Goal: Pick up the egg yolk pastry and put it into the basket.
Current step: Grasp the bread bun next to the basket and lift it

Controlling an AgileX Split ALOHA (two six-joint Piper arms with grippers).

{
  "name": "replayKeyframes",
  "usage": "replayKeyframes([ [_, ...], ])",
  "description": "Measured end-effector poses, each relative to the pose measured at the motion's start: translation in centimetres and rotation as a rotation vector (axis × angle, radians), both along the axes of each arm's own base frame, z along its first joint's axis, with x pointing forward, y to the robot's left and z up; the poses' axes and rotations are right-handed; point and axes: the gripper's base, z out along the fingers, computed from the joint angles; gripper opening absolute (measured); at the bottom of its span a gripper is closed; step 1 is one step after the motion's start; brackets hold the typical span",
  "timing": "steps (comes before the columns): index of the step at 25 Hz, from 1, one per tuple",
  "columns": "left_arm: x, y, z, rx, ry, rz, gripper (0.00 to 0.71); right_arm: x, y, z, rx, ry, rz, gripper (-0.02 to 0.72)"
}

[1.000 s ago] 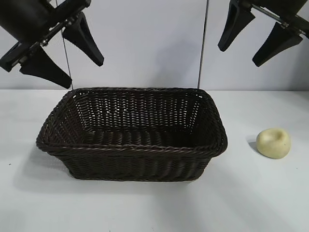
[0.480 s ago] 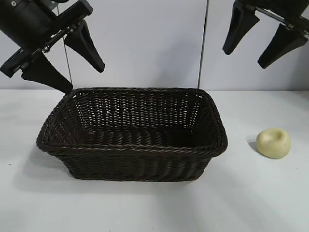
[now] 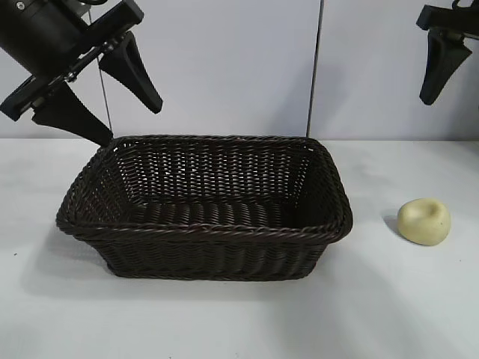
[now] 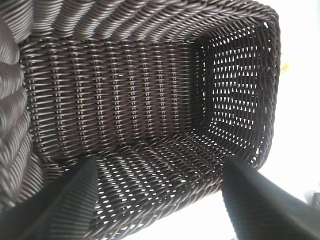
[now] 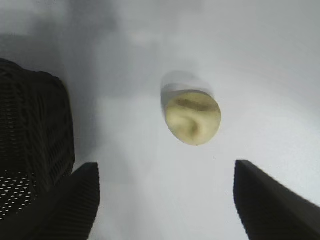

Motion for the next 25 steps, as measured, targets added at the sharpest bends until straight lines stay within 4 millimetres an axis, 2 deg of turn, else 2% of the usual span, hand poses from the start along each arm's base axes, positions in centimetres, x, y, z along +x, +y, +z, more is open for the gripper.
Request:
replayKeyframes([
  [11,0.0,0.0,0.0,0.000,0.000,0.000,0.507,1.7,-0.1,-6.9,0.005,0.138,-0.008,0.540],
  [21,0.0,0.0,0.0,0.000,0.000,0.000,0.507,2.5,-0.1,-10.1,0.009,0.170,-0.059,0.538],
  [23,0.0,0.0,0.0,0.000,0.000,0.000,0.507,2.5,-0.1,-10.4,0.009,0.173,-0.060,0.500],
  [25,0.0,0.0,0.0,0.000,0.000,0.000,0.507,2.5,-0.1,-10.4,0.009,0.168,-0.060,0.396],
])
